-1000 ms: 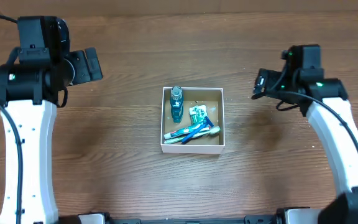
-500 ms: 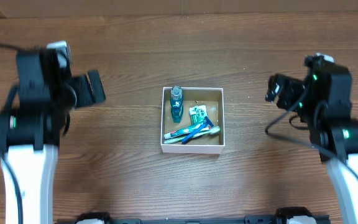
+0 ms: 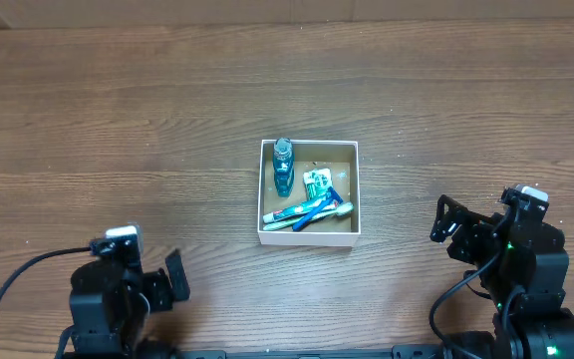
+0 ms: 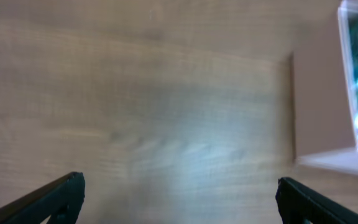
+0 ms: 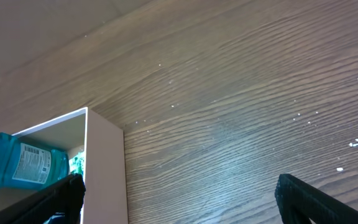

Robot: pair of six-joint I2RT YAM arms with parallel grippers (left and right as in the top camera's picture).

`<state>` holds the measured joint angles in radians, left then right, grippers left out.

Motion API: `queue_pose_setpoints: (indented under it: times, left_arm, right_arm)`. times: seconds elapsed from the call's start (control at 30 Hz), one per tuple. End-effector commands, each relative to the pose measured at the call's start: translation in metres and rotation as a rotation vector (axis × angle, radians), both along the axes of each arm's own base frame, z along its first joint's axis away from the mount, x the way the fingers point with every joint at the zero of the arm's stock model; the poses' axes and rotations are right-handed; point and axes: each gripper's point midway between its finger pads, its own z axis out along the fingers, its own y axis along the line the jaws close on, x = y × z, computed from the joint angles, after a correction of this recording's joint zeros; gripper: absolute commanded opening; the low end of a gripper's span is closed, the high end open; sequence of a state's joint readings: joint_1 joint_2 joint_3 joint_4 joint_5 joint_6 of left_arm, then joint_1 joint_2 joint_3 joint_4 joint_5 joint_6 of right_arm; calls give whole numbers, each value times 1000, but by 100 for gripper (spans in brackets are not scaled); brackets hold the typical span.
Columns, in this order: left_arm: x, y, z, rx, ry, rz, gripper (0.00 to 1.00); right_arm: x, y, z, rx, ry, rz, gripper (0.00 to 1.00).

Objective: Pack container

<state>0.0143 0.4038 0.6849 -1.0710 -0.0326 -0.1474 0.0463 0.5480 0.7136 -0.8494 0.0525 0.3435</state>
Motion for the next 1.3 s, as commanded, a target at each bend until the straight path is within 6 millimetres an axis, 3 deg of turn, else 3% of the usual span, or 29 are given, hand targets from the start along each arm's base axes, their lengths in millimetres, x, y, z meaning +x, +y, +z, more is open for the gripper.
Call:
queue_pose_setpoints:
  times: [0.0, 0.2, 0.33, 0.43, 0.53, 0.7, 0.83, 0.93, 1.27]
  left_arm:
    - [-6, -2, -8, -5, 35, -9, 100]
    - [-6, -2, -8, -5, 35, -9, 100]
    - [-6, -2, -8, -5, 35, -9, 100]
    - [-6, -2, -8, -5, 35, -9, 100]
    - [-6, -2, -8, -5, 35, -9, 100]
    - [-6, -2, -8, -5, 35, -9, 100]
    - [-6, -2, -8, -5, 35, -9, 100]
    - [-6, -2, -8, -5, 35, -9, 100]
    - [-6, -2, -8, -5, 35, -9, 100]
  right_arm:
    - [0, -1, -2, 7, 1, -14, 100]
    - [0, -1, -2, 7, 1, -14, 100]
    - [-12, -3, -1, -23, -8, -1, 100]
    - [-20, -2, 11, -89, -181, 52, 99]
    - [-21, 4, 2, -93, -301, 85, 100]
    - [4, 8, 13, -96, -617, 91, 100]
    - [17, 16, 10, -227, -802, 152, 100]
    - [20, 19, -36, -236, -620, 202, 100]
    - [20, 17, -35, -240, -620, 192, 100]
